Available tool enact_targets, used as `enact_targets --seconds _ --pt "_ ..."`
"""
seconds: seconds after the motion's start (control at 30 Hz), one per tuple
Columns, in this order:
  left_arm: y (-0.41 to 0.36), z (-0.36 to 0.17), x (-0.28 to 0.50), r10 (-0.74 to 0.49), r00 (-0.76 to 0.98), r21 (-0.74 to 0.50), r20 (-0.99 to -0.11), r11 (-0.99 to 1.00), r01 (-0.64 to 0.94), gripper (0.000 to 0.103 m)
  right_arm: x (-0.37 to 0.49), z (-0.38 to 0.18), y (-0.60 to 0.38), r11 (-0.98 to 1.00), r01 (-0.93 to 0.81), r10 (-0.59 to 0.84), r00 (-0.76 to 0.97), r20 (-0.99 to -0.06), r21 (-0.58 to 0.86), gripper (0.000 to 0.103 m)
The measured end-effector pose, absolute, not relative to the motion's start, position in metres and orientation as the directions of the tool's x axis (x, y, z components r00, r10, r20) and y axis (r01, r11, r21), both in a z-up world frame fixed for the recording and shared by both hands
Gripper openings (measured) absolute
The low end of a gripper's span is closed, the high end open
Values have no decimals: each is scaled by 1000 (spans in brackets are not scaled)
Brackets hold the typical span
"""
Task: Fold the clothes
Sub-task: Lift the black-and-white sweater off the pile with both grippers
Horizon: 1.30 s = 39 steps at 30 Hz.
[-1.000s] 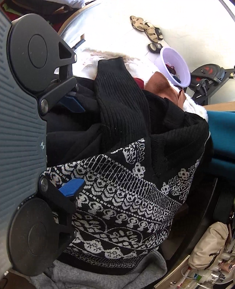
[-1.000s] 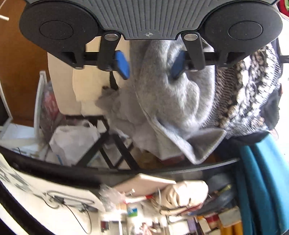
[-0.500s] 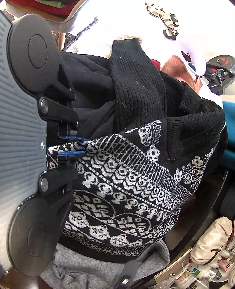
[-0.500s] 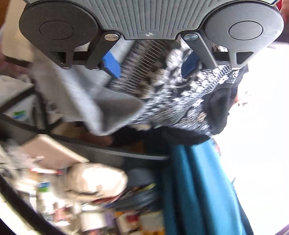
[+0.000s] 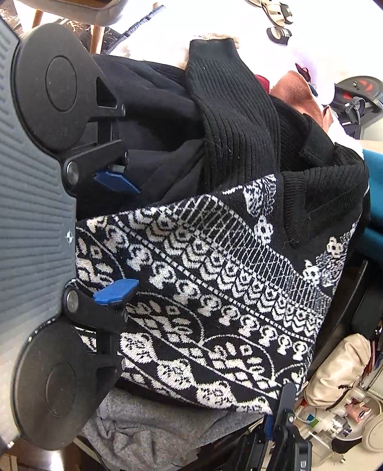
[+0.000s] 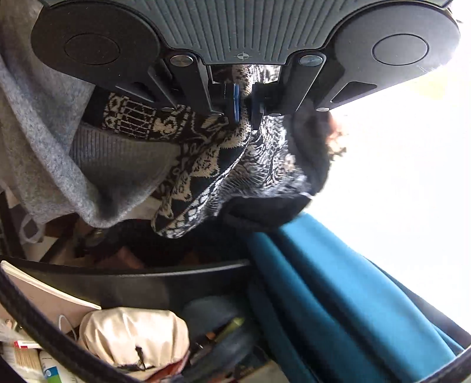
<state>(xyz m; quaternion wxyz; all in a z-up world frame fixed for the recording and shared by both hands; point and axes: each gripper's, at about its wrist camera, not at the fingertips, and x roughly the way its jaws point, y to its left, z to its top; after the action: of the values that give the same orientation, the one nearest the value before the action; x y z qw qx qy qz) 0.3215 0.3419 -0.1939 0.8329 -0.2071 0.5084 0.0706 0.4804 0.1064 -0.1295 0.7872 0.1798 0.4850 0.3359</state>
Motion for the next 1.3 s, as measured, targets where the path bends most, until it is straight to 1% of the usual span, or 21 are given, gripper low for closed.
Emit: enact_targets --seconds 0.1,0.17,0.2,0.23,0.27,0.3,0.37,0.47,0.5,0.53,0.57,0.67,0.8,0.87,0.9,0.93,1.03,1.17,1.23,1.27,1.3 --pt "339 -198 332 -121 493 -294 -862 910 -292 70 476 -119 86 671 -372 740 269 -617 642 7" --pt "335 -197 337 -129 497 -294 -858 917 -270 46 479 -121 81 673 -368 736 248 -630 641 8" --pt "333 -196 339 -126 493 -283 -861 923 -259 34 481 -123 80 683 -362 727 244 -642 635 12" --pt "332 -194 340 -119 487 -270 -865 929 -252 28 485 -126 80 696 -353 713 245 -657 625 16" --pt "332 -193 338 -117 488 -269 -865 929 -254 25 489 -129 83 715 -343 695 253 -673 609 34" --pt "335 -191 336 -118 492 -276 -862 925 -263 18 493 -132 87 739 -332 670 273 -690 586 56" --pt "342 -188 327 -126 507 -303 -853 910 -284 15 504 -140 93 788 -309 612 308 -728 532 72" --pt "345 -178 314 -135 535 -329 -834 900 -287 13 519 -157 109 809 -277 583 274 -765 518 71" --pt "345 -173 310 -142 543 -339 -827 898 -281 13 522 -162 115 806 -272 587 250 -770 526 51" --pt "344 -168 306 -152 550 -350 -821 895 -275 13 521 -162 121 797 -277 597 232 -768 536 27" --pt "345 -164 302 -163 559 -364 -813 892 -269 13 517 -156 127 793 -285 602 231 -764 539 11" --pt "351 -150 293 -195 591 -405 -783 880 -246 12 500 -122 134 731 -334 675 218 -705 596 8" --pt "362 -135 279 -291 642 -493 -709 856 -157 12 477 -50 108 518 -403 854 204 -478 754 8" --pt "366 -143 280 -342 626 -523 -701 843 -125 30 474 -30 92 516 -419 857 248 -452 747 8" --pt "366 -150 284 -331 611 -507 -719 851 -137 55 475 -26 85 529 -418 848 264 -459 739 8" --pt "364 -158 289 -311 598 -484 -739 862 -150 70 477 -28 81 551 -412 835 269 -481 726 8" --pt "359 -181 307 -289 555 -444 -780 881 -166 71 484 -45 74 623 -364 782 279 -557 693 9" --pt "350 -212 333 -364 474 -503 -802 839 -206 76 486 -72 76 684 -328 730 286 -621 652 12" --pt "344 -224 342 -387 450 -524 -804 819 -232 77 487 -79 77 691 -312 722 285 -630 652 18" --pt "340 -227 342 -402 457 -542 -794 808 -231 77 487 -81 77 696 -305 718 285 -635 650 24" --pt "337 -229 342 -416 462 -559 -783 797 -229 64 488 -84 77 704 -301 710 285 -644 643 33"
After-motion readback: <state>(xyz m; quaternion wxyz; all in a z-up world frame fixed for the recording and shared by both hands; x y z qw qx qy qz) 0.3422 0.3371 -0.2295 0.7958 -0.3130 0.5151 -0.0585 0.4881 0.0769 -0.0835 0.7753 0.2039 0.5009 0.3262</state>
